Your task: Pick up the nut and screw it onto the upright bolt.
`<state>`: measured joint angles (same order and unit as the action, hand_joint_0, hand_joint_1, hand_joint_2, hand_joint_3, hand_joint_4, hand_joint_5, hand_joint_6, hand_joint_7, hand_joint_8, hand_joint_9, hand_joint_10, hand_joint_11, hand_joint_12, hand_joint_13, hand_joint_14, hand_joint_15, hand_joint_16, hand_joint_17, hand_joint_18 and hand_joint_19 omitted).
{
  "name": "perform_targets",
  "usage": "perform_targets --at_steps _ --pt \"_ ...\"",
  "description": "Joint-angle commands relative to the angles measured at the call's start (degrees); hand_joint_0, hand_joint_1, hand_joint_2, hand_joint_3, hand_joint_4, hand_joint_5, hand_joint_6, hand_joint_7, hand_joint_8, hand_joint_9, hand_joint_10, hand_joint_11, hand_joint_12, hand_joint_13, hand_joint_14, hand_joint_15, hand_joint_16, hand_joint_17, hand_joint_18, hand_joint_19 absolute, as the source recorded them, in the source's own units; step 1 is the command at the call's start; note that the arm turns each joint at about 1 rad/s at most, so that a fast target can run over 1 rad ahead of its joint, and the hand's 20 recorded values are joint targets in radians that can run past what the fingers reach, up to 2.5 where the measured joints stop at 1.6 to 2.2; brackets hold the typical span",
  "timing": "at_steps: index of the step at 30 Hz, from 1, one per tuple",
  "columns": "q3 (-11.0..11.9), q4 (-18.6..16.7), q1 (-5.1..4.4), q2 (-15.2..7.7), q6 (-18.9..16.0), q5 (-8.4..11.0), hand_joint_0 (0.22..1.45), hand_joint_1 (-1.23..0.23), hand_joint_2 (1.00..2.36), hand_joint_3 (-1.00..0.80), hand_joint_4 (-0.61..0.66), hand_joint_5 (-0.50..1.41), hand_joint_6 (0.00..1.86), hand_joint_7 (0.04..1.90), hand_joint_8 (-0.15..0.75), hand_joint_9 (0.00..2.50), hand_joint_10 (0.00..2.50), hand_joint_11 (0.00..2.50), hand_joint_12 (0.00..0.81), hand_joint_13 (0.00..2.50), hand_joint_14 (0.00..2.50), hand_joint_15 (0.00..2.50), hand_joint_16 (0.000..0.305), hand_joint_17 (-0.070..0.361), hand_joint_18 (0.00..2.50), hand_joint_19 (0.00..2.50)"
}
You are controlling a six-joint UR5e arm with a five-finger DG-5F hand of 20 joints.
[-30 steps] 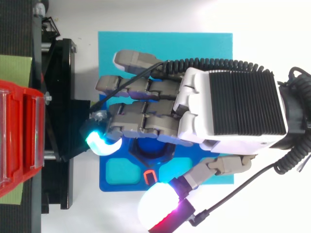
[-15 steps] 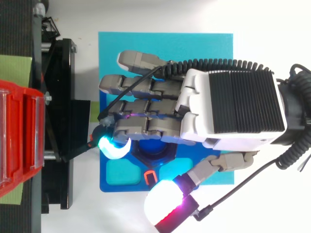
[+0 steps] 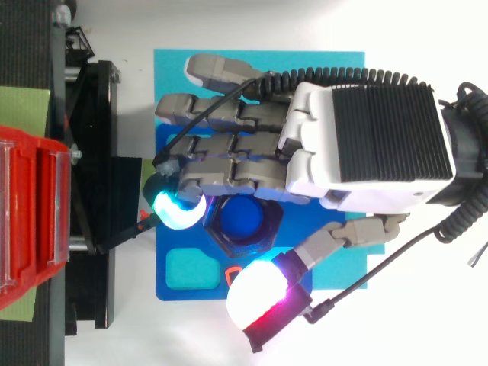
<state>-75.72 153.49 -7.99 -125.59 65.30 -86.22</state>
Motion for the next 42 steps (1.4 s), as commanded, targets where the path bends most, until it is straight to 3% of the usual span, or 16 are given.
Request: perform_targets --at_steps 1,18,28,34,42 --pt "0.04 -0.03 0.43 0.00 0.00 -0.26 0.48 -0.21 1.00 -0.50 0.29 -0.18 0.50 1.02 0.284 0.50 0.00 0.00 0.216 0.29 0.00 0.00 0.019 0.044 0.00 0.00" --pt "-0.04 -0.03 1.75 0.00 0.09 -1.93 0.49 -0.22 1.00 -0.50 0.31 -0.06 0.50 1.29 0.273 0.71 0.00 0.00 0.191 0.44 0.00 0.00 0.016 0.036 0.17 0.00" --pt "0.04 -0.38 2.63 0.00 0.35 -2.20 0.52 -0.32 1.00 -0.50 0.18 0.04 0.50 1.42 0.238 1.06 0.00 0.00 0.157 0.67 0.00 0.00 0.009 0.020 0.34 0.00" --pt "0.04 -0.38 3.42 0.00 0.27 -2.29 0.53 -0.34 1.00 -0.50 0.04 0.04 0.70 1.09 0.197 1.48 0.00 0.13 0.120 1.02 0.00 0.00 0.004 0.009 0.65 0.00" --pt "0.04 -0.38 5.01 0.00 0.35 -4.57 0.51 -0.33 1.00 -0.50 0.05 0.05 0.73 1.03 0.178 1.92 0.02 0.58 0.136 1.37 0.00 0.12 0.003 0.006 0.96 0.00"
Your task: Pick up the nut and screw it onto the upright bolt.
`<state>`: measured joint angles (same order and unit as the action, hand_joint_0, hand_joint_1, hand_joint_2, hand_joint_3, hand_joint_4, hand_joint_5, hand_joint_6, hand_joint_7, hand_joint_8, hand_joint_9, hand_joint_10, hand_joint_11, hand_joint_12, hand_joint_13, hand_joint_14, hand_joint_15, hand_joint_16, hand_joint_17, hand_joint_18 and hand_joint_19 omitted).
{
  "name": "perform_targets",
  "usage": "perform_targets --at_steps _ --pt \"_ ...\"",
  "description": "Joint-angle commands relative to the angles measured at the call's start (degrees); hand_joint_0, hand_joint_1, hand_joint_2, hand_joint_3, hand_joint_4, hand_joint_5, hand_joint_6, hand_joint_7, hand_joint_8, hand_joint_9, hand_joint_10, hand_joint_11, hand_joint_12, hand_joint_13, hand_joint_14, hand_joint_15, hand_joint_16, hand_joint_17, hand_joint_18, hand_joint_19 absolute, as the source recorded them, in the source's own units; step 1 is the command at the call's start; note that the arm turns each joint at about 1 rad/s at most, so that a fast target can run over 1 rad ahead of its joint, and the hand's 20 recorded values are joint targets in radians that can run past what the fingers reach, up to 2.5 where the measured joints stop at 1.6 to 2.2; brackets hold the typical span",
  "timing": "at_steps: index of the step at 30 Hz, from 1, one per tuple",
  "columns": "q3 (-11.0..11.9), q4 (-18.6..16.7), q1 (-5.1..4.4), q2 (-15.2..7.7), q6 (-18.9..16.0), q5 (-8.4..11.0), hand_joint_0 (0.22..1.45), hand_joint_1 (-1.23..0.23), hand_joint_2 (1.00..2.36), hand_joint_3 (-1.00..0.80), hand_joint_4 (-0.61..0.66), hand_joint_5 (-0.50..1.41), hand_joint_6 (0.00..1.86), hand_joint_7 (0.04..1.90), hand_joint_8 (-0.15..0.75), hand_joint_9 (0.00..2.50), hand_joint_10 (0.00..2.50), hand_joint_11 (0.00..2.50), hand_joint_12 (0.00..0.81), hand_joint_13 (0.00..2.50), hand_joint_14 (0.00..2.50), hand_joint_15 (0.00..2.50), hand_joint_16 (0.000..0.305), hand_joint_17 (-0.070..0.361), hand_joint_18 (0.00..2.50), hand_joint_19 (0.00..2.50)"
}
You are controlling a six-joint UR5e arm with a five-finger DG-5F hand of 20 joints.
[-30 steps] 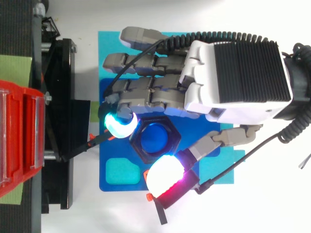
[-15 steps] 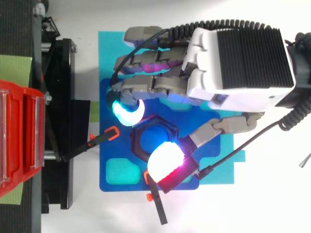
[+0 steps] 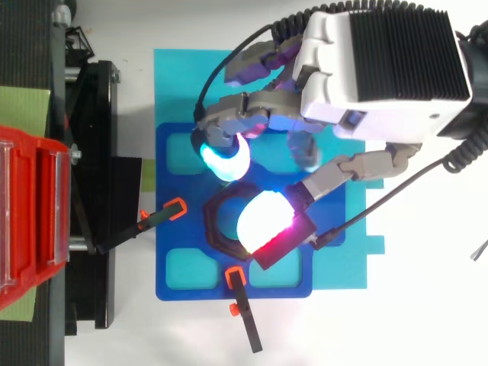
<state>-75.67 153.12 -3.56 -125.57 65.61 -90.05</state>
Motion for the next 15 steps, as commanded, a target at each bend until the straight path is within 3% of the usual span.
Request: perform_targets --at_steps 1,9,15 --pt "0.00 -0.01 0.57 -0.02 0.04 -0.74 0.51 -0.33 1.00 -0.50 0.06 0.05 0.73 1.02 0.174 1.95 0.02 0.63 0.137 1.40 0.01 0.15 0.003 0.007 0.99 0.00" --pt "0.09 -0.10 0.84 0.07 0.04 -1.10 0.51 -0.37 1.00 -0.50 0.06 0.05 0.72 1.05 0.161 2.03 0.02 0.75 0.148 1.50 0.01 0.24 0.004 0.008 1.10 0.00" --pt "1.41 -0.63 0.75 0.07 0.04 -1.97 0.50 -0.28 1.00 -0.50 0.08 0.04 0.68 1.14 0.217 1.85 0.02 0.61 0.192 1.34 0.01 0.17 0.011 0.025 0.92 0.02"
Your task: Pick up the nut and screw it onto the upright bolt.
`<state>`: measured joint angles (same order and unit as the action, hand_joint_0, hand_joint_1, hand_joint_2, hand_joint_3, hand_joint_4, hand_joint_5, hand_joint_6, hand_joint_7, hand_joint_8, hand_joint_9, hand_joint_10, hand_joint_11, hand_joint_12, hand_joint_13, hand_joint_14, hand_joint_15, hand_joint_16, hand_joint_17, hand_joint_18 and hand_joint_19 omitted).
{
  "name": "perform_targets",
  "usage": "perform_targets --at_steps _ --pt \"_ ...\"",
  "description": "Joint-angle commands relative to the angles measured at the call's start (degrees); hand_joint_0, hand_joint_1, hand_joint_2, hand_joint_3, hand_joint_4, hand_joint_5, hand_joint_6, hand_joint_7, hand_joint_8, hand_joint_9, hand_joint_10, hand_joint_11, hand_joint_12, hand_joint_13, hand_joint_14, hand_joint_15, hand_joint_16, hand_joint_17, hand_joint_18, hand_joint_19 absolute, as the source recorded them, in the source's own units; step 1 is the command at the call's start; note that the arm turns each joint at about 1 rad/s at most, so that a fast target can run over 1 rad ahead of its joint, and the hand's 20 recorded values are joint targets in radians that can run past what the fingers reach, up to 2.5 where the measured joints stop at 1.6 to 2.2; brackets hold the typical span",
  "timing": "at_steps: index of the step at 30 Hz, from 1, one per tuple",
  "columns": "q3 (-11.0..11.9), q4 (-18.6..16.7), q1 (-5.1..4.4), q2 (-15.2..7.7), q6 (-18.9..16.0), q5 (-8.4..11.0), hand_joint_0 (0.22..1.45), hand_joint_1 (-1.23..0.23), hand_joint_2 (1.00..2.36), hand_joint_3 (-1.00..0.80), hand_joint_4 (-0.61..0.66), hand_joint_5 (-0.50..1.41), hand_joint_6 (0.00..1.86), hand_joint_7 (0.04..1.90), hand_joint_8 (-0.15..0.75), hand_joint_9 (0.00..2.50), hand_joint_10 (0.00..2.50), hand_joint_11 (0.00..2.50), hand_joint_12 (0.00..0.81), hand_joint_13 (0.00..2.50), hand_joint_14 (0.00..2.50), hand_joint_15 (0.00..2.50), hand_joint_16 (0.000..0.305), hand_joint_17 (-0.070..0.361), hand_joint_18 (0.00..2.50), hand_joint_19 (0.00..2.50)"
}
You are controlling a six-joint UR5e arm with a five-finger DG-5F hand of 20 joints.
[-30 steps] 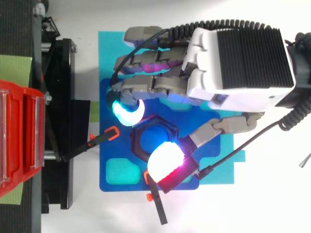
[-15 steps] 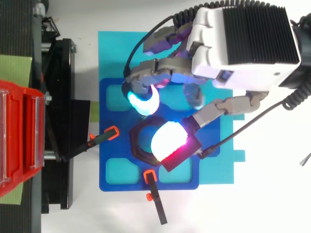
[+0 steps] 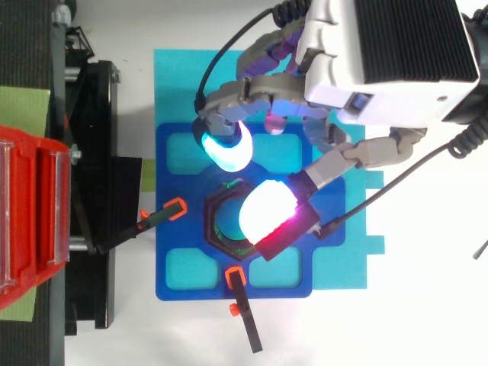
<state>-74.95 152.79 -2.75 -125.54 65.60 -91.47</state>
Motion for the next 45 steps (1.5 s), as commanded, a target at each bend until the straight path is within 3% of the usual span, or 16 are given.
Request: perform_targets --at_steps 1,5,7,8,14,18,20,25,34,45 --pt "0.95 -0.39 0.02 -0.05 0.05 -0.72 0.50 -0.29 1.00 -0.50 0.07 0.04 0.68 1.13 0.214 1.86 0.02 0.60 0.186 1.34 0.01 0.17 0.011 0.024 0.92 0.04" --pt "2.00 -1.18 0.37 -0.05 0.05 -2.39 0.50 -0.30 1.00 -0.50 0.08 0.04 0.65 1.19 0.221 1.85 0.02 0.61 0.190 1.32 0.01 0.16 0.012 0.028 0.94 0.05" --pt "2.00 -1.62 0.55 0.04 0.05 -2.92 0.50 -0.29 1.00 -0.50 0.13 0.05 0.52 1.43 0.239 1.79 0.02 0.59 0.203 1.25 0.01 0.14 0.016 0.036 0.90 0.05" --pt "2.00 -2.94 0.81 0.04 0.05 -3.80 0.50 -0.29 1.00 -0.50 0.14 0.05 0.50 1.45 0.235 1.78 0.02 0.59 0.202 1.24 0.01 0.15 0.016 0.037 0.90 0.05" --pt "2.09 -3.73 0.90 -0.05 0.05 -3.98 0.49 -0.27 1.00 -0.50 0.20 -0.04 0.50 1.05 0.241 1.55 0.01 0.47 0.241 1.06 0.00 0.14 0.034 0.076 0.85 0.17" --pt "2.00 -4.25 0.46 -0.05 0.05 -3.98 0.48 -0.27 1.00 -0.50 0.22 -0.08 0.50 0.92 0.215 1.33 0.01 0.30 0.266 0.89 0.00 0.09 0.037 0.084 0.69 0.13" --pt "2.00 -4.25 0.29 -0.05 0.05 -3.98 0.47 -0.23 1.00 -0.50 0.18 -0.11 0.50 0.71 0.209 0.91 0.00 0.00 0.294 0.44 0.00 0.00 0.037 0.084 0.11 0.00" --pt "1.91 -3.90 -0.42 -0.40 0.05 -3.89 0.45 -0.10 1.00 -0.50 0.16 -0.16 0.50 0.60 0.197 0.42 0.00 0.00 0.332 0.01 0.00 0.00 0.043 0.097 0.00 0.00" --pt "1.74 -3.73 -0.77 -1.11 0.05 -3.89 0.44 -0.01 1.00 -0.50 0.14 -0.19 0.50 0.57 0.168 0.13 0.00 0.00 0.335 0.00 0.00 0.00 0.048 0.107 0.00 0.00" --pt "1.74 -0.56 -1.38 -1.11 0.05 -4.06 0.44 0.01 1.00 -0.50 0.11 -0.22 0.50 0.57 0.156 0.06 0.00 0.00 0.325 0.00 0.00 0.00 0.047 0.106 0.00 0.00"
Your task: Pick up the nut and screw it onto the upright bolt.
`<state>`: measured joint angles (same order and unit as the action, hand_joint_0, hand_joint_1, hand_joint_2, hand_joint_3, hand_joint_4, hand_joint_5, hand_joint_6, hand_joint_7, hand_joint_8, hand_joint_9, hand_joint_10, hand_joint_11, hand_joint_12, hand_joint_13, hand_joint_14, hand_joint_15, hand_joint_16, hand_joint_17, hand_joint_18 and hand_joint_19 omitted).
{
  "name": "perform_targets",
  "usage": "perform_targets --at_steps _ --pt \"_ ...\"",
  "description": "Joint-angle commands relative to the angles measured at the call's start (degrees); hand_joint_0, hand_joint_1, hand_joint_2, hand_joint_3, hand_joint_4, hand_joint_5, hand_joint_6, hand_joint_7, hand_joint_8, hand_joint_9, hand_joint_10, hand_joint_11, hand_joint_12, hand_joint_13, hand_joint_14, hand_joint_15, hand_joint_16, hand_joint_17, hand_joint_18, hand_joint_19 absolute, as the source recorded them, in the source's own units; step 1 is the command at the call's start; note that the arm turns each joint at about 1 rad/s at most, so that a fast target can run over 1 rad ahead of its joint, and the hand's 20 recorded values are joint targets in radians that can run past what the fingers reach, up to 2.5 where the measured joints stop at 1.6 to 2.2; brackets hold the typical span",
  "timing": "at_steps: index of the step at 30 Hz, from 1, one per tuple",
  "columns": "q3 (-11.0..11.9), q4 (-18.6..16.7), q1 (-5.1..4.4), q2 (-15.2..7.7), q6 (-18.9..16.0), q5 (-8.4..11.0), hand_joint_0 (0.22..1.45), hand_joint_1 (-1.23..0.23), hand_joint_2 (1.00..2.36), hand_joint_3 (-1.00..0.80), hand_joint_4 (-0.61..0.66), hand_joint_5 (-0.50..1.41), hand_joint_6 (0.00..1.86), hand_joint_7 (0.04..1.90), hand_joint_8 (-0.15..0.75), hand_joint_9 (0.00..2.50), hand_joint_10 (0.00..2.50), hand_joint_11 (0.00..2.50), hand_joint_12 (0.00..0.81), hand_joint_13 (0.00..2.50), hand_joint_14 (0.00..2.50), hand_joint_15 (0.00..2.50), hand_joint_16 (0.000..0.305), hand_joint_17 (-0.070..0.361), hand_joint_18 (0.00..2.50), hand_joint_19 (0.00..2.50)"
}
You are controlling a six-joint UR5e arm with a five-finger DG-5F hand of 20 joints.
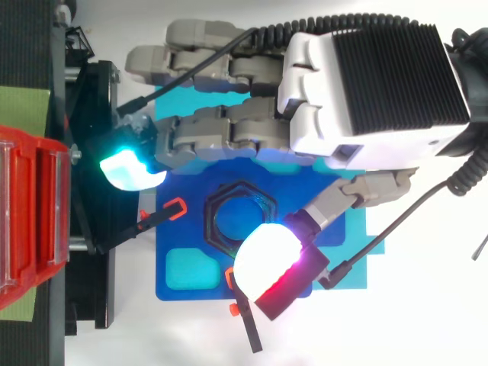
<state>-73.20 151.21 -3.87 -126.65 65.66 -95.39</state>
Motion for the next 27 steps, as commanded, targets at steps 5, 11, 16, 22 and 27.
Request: perform_targets --at_steps 5,11,16,22,27 --pt "-0.01 2.43 -0.79 0.00 0.00 -1.29 0.45 -0.01 1.00 -0.50 0.15 -0.22 0.50 0.69 0.180 0.11 0.00 0.00 0.322 0.00 0.00 0.00 0.044 0.099 0.00 0.00" --pt "-0.01 2.95 -0.88 0.00 -0.09 -4.37 0.45 -0.05 1.00 -0.50 0.25 -0.21 0.50 0.99 0.219 0.15 0.00 0.00 0.318 0.00 0.00 0.00 0.040 0.090 0.00 0.00" --pt "-0.01 3.04 -0.88 0.00 -0.09 -5.16 0.45 -0.07 1.00 -0.50 0.26 -0.21 0.50 1.00 0.238 0.17 0.00 0.00 0.310 0.04 0.00 0.00 0.037 0.084 0.00 0.00" --pt "-0.10 2.78 -0.79 0.00 -0.09 -5.25 0.46 -0.11 1.00 -0.50 0.27 -0.20 0.50 1.01 0.260 0.24 0.00 0.00 0.291 0.13 0.00 0.00 0.033 0.075 0.00 0.00" --pt "-0.01 2.69 -0.44 0.00 -0.09 -5.25 0.47 -0.13 1.00 -0.50 0.30 -0.20 0.50 1.03 0.277 0.29 0.00 0.00 0.275 0.19 0.00 0.00 0.030 0.066 0.00 0.00"
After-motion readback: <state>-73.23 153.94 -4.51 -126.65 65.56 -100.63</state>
